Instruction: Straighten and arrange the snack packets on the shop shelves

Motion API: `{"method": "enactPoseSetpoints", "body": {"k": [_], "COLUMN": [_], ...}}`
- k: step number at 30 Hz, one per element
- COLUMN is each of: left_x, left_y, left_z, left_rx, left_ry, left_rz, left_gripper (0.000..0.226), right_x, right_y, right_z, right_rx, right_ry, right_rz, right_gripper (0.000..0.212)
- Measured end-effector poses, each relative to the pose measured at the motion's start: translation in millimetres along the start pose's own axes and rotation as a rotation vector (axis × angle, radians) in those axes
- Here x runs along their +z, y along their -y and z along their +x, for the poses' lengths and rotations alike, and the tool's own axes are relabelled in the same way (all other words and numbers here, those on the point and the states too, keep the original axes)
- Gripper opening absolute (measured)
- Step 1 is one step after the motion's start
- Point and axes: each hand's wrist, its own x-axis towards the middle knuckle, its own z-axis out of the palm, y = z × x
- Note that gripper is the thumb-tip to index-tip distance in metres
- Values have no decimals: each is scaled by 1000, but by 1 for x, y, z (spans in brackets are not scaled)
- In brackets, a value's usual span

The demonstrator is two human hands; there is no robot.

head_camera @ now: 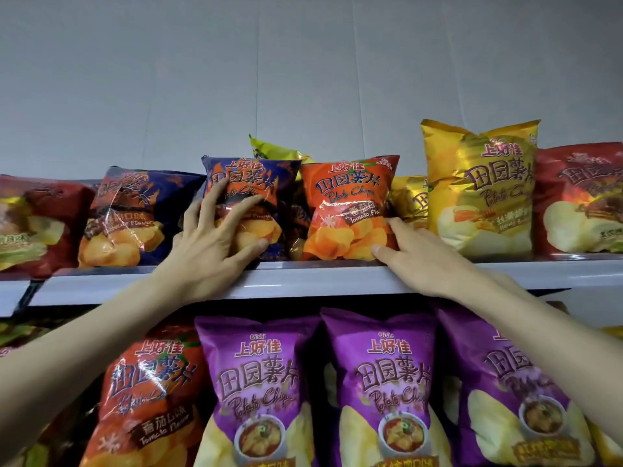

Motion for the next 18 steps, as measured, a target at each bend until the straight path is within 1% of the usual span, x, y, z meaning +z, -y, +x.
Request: {"method": "enactPoseSetpoints", "body": {"k": [2, 5, 7, 9, 11, 13, 15, 18], "left_x": [-1, -5, -14, -23, -30, -34, -35, -29], "left_y": [0, -6, -16, -28, -45, -63, -80, -107], "left_z": [-2, -8, -14, -19, -23, -27, -29, -31], "left_rx": [11, 39, 87, 161, 206, 208, 199, 214], "left_ry": [-1, -50, -79, -73, -7, 87, 173, 249], "left_rz": [29, 98, 97, 91, 71, 34, 15, 81], "left_gripper": [79, 82, 79, 72, 65, 57, 57, 52], "right_x": [-1, -5, -11, -15, -18, -22, -28, -41], "right_y": [6, 14, 21, 29, 37, 43, 45, 41], "right_z": [-12, -29, -41, -53, -66, -77, -86, -96], "right_rx": [-6, -18, -10, -11, -40, -56, -44, -17], "right_ry": [-47, -72, -87, -115, -143, -138, -126, -131], "right_rz": [-35, -132, -195, -254, -313, -359, -403, -449], "right_gripper": [58, 56, 58, 59, 54, 52, 50, 42]}}
